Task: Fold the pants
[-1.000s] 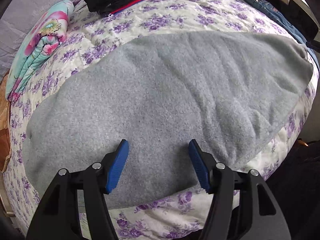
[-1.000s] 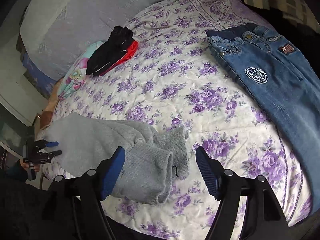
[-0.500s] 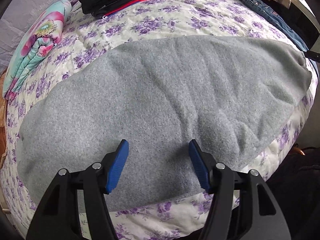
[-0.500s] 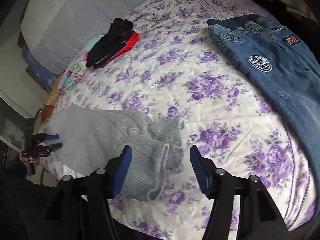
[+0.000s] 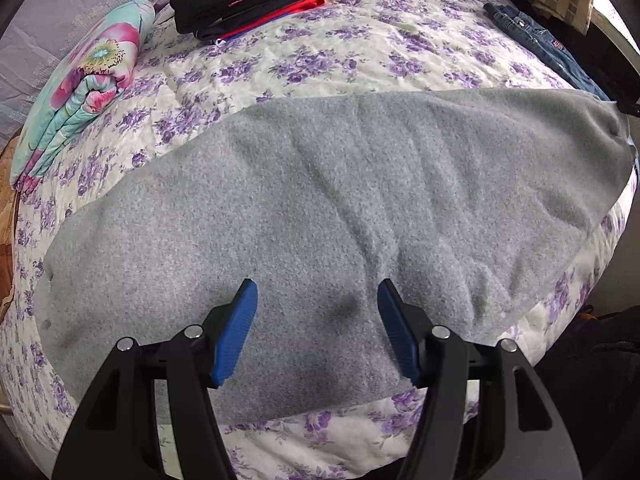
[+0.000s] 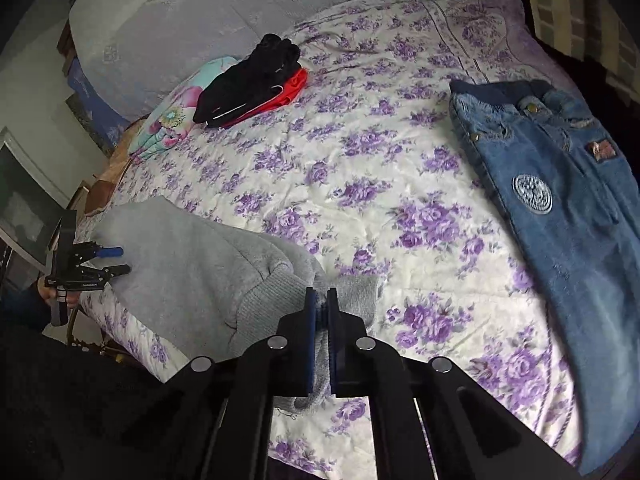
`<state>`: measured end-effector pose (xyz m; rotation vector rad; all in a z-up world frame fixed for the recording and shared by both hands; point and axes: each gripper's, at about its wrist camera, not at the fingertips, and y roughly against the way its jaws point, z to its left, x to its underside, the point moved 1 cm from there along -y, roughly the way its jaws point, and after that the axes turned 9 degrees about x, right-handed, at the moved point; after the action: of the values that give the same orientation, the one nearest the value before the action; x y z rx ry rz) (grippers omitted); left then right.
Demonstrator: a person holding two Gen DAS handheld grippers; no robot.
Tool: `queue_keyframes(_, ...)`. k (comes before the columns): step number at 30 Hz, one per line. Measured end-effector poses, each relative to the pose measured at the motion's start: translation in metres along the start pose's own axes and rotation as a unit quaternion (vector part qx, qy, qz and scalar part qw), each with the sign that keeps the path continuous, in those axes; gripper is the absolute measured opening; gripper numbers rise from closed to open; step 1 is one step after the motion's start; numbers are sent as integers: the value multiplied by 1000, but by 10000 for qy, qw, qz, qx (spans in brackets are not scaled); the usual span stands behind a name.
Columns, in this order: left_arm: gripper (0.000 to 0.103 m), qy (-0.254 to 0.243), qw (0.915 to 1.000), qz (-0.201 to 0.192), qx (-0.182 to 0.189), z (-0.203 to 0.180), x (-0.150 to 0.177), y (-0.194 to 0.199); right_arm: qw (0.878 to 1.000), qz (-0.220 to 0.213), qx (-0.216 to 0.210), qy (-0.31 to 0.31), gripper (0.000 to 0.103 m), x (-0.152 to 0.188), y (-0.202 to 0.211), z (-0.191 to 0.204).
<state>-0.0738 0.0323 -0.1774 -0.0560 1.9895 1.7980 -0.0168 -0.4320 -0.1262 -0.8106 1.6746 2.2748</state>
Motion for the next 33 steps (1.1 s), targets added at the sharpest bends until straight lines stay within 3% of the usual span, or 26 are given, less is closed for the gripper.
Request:
queue_keyframes(4, 62, -108, 9998, -105, 131, -11, -3, 4, 9999, 55, 145, -6, 4, -15, -7, -9)
queue_keyframes(5, 64, -129, 9998, -82, 123, -12, -3, 2, 9995, 242, 177, -77, 4, -13, -20, -12)
queue_keyframes(7, 65, -116, 9999, 8, 103, -11, -1, -7, 9943, 715, 749, 242, 5, 3, -55, -12)
queue_keyframes(9, 65, -25, 9998, 185, 74, -8, 3, -15, 9919, 994, 796, -13, 8, 17, -83, -16)
queue_keyframes(11, 65, 11, 9999, 111, 46, -5, 8, -9, 9895, 772, 1217, -117, 35, 15, -79, -18)
queue_keyframes(12, 65, 38, 10000, 11, 34, -1, 12, -2, 9865, 676, 1454, -327, 60, 10, -71, -22)
queue_keyframes(13, 65, 90, 9999, -96, 16, 4, 15, 6, 9861, 512, 1481, -557, 64, 6, -59, -25)
queue_keyframes(17, 71, 568, 9971, -424, -264, 43, 27, 30, 9941, -51, 1050, -282, 68, -15, -36, 14)
queue_keyframes(19, 71, 952, 9939, -426, -365, 68, 37, 30, 9982, 0, 591, -99, 68, -14, -49, 46)
queue_keyframes(21, 71, 1217, 9908, -329, -483, 89, 51, 26, 9992, 356, 113, -158, 70, -4, -70, 64)
queue_keyframes(23, 70, 1372, 9886, -291, -541, 103, 67, 27, 9941, 860, 653, 15, 70, 15, -93, 69)
queue_keyframes(25, 70, 1498, 9866, -454, -466, 112, 82, 43, 9878, 965, 1125, 468, 72, 18, -90, 83)
queue_keyframes(27, 72, 1595, 9828, -730, -580, 122, 95, 66, 9889, 931, 1008, 573, 76, 1, -82, 104)
queue_keyframes(30, 74, 2069, 9695, -1145, -638, 153, 118, 97, 9906, 590, 410, 1167, 79, -36, -82, 169)
queue_keyframes(33, 74, 2695, 9497, -1396, -769, 189, 150, 118, 9744, 346, -389, 2188, 79, -63, -104, 278)
